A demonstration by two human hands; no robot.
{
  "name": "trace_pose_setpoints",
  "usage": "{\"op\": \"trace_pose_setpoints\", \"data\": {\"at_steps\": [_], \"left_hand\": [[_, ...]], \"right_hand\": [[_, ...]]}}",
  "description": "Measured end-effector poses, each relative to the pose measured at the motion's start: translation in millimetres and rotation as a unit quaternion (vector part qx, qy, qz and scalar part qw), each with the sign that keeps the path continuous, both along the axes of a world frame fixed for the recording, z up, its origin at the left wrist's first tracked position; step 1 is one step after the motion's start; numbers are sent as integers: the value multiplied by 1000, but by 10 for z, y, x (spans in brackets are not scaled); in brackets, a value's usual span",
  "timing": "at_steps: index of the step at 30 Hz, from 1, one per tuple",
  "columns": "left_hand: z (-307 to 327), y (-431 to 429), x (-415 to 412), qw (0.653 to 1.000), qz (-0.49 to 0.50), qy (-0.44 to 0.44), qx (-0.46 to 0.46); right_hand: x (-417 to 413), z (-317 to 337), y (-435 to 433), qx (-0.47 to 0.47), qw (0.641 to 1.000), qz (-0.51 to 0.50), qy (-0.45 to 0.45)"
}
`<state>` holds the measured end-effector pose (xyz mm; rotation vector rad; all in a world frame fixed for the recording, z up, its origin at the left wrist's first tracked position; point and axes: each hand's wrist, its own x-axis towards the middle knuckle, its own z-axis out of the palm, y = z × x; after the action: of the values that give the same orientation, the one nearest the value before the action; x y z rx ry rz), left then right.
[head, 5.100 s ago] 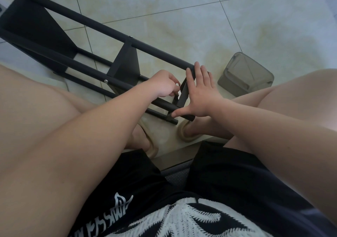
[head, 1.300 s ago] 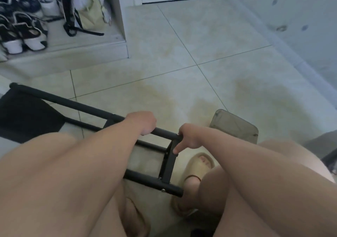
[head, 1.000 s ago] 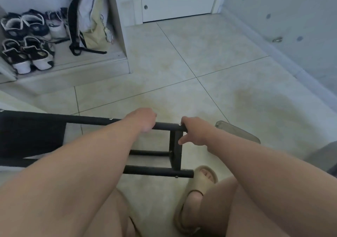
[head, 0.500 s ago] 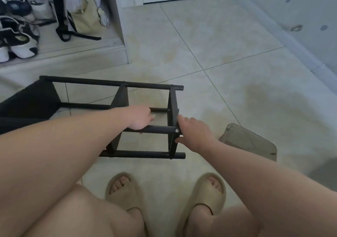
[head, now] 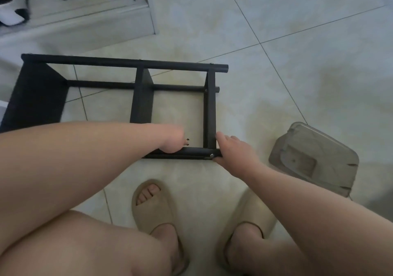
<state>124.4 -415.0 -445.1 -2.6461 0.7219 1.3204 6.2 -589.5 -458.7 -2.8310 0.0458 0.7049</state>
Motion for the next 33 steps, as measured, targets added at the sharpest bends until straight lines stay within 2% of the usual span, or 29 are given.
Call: {"op": "trace_pose_setpoints", "data": {"at_steps": [3, 7, 11, 18, 23, 25, 30, 33], "left_hand": [[23, 1, 29, 1000, -4, 0, -10], [-3, 9, 121, 998, -17, 40, -53], [-156, 12, 169, 990, 46, 60, -123], [-553, -46, 191, 971, 128, 107, -172], [-795, 68, 130, 937, 223, 71, -258], [-778, 81, 120, 922, 237, 98, -289], [-698, 7, 172, 928, 197, 140, -283], [-665, -68, 188, 902, 254, 188, -294]], "right_hand": [[69, 55, -67, 2, 999, 3, 36], [273, 203, -223, -53, 997, 56, 30], [392, 165, -321, -93, 982, 157, 54], [667, -13, -323, -100, 964, 243, 42], [765, -148, -354, -67, 964, 255, 14], [752, -175, -335, -48, 967, 248, 23], [741, -188, -306, -6, 973, 224, 50], [747, -194, -308, 3, 974, 221, 52]]}}
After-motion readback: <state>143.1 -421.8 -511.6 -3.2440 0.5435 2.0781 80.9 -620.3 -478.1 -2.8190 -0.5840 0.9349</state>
